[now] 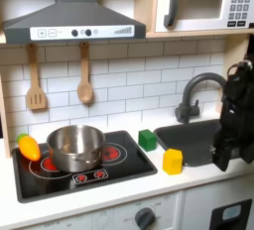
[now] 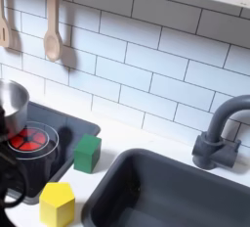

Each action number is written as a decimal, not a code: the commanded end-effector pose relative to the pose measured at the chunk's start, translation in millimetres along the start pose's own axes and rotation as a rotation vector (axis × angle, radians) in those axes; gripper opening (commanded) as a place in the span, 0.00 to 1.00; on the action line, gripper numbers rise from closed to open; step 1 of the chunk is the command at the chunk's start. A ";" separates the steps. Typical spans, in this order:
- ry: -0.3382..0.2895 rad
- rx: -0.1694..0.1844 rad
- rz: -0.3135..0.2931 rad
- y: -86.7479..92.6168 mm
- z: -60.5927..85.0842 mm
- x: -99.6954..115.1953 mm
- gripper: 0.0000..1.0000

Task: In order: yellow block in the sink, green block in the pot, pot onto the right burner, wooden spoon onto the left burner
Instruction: 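Put the yellow block in the sink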

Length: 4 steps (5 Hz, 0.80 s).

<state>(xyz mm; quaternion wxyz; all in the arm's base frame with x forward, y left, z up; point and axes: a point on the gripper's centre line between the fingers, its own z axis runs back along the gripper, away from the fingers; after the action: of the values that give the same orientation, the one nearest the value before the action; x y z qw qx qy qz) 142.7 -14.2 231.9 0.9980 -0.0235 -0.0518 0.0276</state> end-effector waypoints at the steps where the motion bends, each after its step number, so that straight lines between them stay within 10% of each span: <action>1: 0.042 0.006 0.000 2.1 -18.3 22.7 1.00; 4: 0.081 0.018 0.002 3.4 -42.5 55.4 1.00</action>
<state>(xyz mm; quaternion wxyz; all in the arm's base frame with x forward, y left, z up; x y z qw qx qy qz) 202.2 -8.2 196.4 0.9992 -0.0167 -0.0130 0.0335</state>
